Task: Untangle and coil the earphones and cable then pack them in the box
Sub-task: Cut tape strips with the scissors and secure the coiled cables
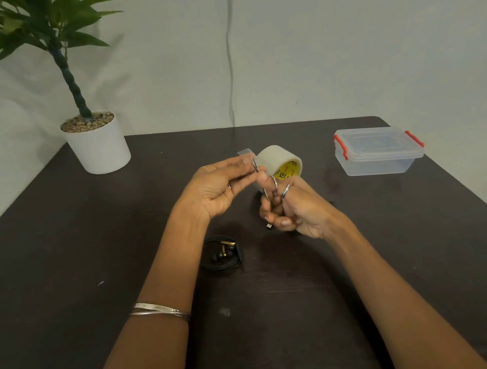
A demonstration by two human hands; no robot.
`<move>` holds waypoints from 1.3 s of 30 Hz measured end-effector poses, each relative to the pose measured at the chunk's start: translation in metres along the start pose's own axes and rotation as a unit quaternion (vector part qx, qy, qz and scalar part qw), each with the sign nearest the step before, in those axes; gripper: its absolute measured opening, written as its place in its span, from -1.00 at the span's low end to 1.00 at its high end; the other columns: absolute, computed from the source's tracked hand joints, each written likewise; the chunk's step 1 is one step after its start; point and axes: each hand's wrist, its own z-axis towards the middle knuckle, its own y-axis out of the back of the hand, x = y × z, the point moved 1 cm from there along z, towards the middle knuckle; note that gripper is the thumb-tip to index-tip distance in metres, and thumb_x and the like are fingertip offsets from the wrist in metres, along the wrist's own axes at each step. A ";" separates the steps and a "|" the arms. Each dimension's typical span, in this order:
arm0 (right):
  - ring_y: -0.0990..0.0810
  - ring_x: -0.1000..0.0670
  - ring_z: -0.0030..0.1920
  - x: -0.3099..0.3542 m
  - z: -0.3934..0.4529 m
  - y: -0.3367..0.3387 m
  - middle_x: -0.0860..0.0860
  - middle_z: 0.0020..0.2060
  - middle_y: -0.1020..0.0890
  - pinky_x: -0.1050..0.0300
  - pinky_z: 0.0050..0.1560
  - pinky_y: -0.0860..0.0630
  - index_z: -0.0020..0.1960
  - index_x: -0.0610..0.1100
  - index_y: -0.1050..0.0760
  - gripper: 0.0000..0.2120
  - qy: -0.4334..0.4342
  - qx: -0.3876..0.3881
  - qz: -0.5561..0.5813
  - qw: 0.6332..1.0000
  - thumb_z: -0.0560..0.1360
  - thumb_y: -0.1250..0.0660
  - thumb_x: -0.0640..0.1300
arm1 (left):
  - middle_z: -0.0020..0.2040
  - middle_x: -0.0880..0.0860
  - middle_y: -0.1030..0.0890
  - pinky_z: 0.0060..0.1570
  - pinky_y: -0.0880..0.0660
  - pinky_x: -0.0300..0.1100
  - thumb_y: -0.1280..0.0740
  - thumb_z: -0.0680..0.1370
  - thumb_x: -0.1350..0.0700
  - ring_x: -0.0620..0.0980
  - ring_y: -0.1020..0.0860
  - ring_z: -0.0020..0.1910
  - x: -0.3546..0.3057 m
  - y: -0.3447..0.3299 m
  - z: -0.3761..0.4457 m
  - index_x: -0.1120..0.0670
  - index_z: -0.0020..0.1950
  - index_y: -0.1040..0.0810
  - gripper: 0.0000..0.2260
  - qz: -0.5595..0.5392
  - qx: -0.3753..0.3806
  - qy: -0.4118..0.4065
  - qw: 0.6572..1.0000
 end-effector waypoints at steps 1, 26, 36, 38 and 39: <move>-0.27 0.07 -0.62 0.000 0.001 0.000 -0.15 -0.46 -0.46 0.35 -0.58 -0.08 -0.37 -0.18 -0.43 -0.51 0.003 -0.001 0.000 1.000 0.40 -0.32 0.26 | -0.19 0.26 -0.66 -0.20 -0.64 -0.14 -0.29 0.52 0.40 0.12 -0.69 -0.23 0.000 0.000 0.000 0.39 0.01 -0.55 -0.89 -0.004 -0.002 0.000 1.000; -0.24 0.11 -0.65 -0.002 0.005 0.004 -0.11 -0.51 -0.45 0.33 -0.58 -0.05 -0.37 -0.18 -0.43 -0.60 0.015 0.004 0.013 1.000 0.42 -0.35 0.13 | -0.19 0.23 -0.68 -0.19 -0.63 -0.18 -0.31 0.49 0.37 0.10 -0.69 -0.16 0.001 0.004 0.001 0.36 0.02 -0.57 -0.86 0.016 0.021 0.012 1.000; -0.25 0.10 -0.64 -0.002 0.006 0.004 -0.13 -0.48 -0.46 0.37 -0.61 -0.07 -0.36 -0.19 -0.44 -0.59 0.013 0.007 0.007 1.000 0.41 -0.36 0.15 | -0.19 0.24 -0.68 -0.22 -0.62 -0.21 -0.32 0.49 0.37 0.08 -0.69 -0.16 0.001 0.005 0.001 0.35 0.01 -0.58 -0.87 0.021 0.024 0.010 0.999; -0.25 0.10 -0.64 -0.002 0.007 0.005 -0.13 -0.47 -0.45 0.36 -0.61 -0.07 -0.35 -0.19 -0.44 -0.58 0.012 0.012 0.010 1.000 0.41 -0.36 0.16 | -0.19 0.23 -0.68 -0.22 -0.61 -0.23 -0.32 0.49 0.37 0.07 -0.69 -0.15 0.001 0.005 0.001 0.34 0.01 -0.59 -0.87 0.025 0.027 0.011 0.999; -0.26 0.10 -0.64 -0.002 0.008 0.006 -0.14 -0.47 -0.45 0.35 -0.61 -0.07 -0.35 -0.19 -0.45 -0.58 0.010 0.013 0.014 1.000 0.41 -0.36 0.16 | -0.18 0.23 -0.68 -0.22 -0.61 -0.23 -0.32 0.50 0.37 0.07 -0.69 -0.14 0.001 0.006 0.002 0.33 0.02 -0.59 -0.87 0.026 0.029 0.011 0.999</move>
